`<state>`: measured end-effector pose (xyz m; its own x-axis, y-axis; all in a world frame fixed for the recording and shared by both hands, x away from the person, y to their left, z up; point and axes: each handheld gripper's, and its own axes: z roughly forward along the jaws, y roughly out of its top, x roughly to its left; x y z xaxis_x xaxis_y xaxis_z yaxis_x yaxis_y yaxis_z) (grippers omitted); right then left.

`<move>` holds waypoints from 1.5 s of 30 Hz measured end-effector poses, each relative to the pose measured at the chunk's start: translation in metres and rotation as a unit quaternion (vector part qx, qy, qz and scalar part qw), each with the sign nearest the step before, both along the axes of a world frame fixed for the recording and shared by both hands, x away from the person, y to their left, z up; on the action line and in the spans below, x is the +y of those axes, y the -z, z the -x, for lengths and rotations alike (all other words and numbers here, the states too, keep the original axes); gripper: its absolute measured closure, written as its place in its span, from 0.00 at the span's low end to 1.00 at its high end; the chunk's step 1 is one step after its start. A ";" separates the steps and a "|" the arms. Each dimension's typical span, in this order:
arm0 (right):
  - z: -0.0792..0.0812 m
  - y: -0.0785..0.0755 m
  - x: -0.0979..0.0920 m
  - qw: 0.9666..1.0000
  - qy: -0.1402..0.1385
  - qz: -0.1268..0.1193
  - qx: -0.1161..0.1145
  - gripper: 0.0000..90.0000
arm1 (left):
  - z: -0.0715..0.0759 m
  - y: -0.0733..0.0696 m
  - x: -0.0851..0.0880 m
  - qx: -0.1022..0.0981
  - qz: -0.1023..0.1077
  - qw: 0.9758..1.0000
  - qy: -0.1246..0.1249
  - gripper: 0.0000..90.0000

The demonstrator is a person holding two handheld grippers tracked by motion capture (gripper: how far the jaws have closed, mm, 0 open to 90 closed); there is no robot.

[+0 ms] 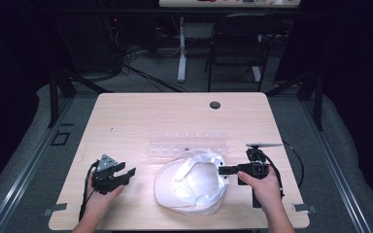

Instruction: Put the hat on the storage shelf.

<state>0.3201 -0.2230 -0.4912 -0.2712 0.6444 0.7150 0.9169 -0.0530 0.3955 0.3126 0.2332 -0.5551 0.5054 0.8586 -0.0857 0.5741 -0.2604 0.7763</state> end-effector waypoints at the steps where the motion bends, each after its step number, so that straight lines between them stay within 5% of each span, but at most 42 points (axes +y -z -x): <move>1: 0.000 0.000 0.000 1.000 0.000 0.000 0.000 0.90 | 0.000 0.000 0.000 0.000 0.000 1.000 0.000 0.55; 11: -0.019 -0.021 0.013 0.999 -0.035 -0.020 0.036 0.90 | 0.000 0.000 -0.001 -0.003 -0.001 1.000 0.005 0.55; 21: -0.026 -0.035 0.021 0.997 -0.041 -0.025 0.052 0.90 | 0.000 0.000 -0.004 -0.004 -0.003 1.000 0.008 0.55; 26: -0.030 -0.048 0.032 0.995 -0.052 -0.047 0.064 0.90 | 0.002 0.001 -0.008 -0.005 -0.002 1.000 0.012 0.55; 33: -0.031 -0.077 0.051 0.997 -0.063 -0.023 0.048 0.91 | 0.004 0.002 -0.013 -0.007 -0.010 1.000 0.024 0.55; 45: -0.029 -0.117 0.058 0.997 -0.062 0.038 0.028 0.91 | 0.006 0.002 -0.018 -0.010 -0.016 0.999 0.034 0.55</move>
<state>0.3493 -0.1649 -0.3742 -0.3132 0.6617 0.6812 0.9352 0.0903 0.3423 0.3066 0.2148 -0.5570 0.5637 0.8245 -0.0491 0.5393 -0.3223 0.7780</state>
